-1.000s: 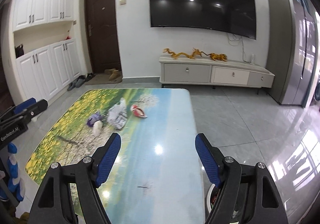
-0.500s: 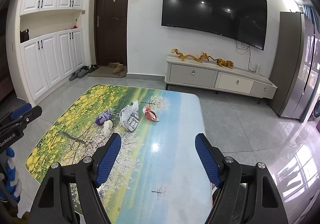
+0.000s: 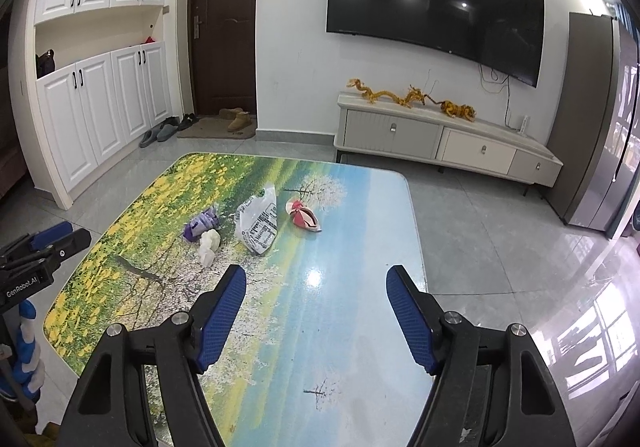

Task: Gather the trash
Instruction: 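Move both open tools back over the table, then grasp the white plastic bag with the left tool while the right tool grasps the pink carton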

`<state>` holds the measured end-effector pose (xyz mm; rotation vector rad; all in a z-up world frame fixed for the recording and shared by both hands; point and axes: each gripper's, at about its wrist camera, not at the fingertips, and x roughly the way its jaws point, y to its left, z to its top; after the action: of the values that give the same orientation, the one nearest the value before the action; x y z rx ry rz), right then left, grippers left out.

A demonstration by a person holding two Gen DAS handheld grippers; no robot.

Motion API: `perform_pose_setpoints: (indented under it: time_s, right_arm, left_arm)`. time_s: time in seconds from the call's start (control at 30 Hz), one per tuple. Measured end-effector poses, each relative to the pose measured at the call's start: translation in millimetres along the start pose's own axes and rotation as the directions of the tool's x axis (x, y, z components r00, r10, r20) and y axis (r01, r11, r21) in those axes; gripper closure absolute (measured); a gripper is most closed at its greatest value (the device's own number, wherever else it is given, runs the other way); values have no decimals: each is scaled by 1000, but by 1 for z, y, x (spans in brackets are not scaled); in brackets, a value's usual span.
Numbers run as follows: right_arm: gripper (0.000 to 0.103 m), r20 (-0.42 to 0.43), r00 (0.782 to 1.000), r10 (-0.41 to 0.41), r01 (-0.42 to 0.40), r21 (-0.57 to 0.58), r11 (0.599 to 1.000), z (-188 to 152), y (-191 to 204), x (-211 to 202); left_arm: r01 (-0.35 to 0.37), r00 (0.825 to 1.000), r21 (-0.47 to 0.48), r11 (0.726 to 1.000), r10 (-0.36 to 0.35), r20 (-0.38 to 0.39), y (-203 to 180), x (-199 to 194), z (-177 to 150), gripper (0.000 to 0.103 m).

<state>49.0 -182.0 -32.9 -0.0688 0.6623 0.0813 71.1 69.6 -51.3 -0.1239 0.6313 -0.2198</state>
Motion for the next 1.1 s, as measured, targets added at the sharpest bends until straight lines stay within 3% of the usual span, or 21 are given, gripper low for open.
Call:
perform_pose_setpoints:
  time_s: [0.13,0.3,0.7,0.83,0.9,1.1]
  right_arm:
    - [39,-21,999,25,-25,21,999,3,-11,22]
    - [46,-39,997,66,-65,28,997,13,-24,57]
    - [47,-105,978,178,-171,76,982,28,-43,163]
    - [47,-127,970,207,-199,69,978,32,-39,194]
    - [47,-135,966,222,-215,67,974,35,-36,209]
    - [47,-149,949,279,-269,85,959,42,-31,252]
  left_arm:
    - [69,996,-16,997,-70,-62,6,23,5,43]
    - [154,979,44,987,-146,-139,-18,64,21,43]
    - [184,920,133,974,-123,-373,-68,224,68,44]
    - [171,892,138,976,-94,-442,-71,264,66,66]
    - [180,880,137,974,-97,-465,-72,275,62,72]
    - [200,895,175,964,-107,-432,-75,275,60,79]
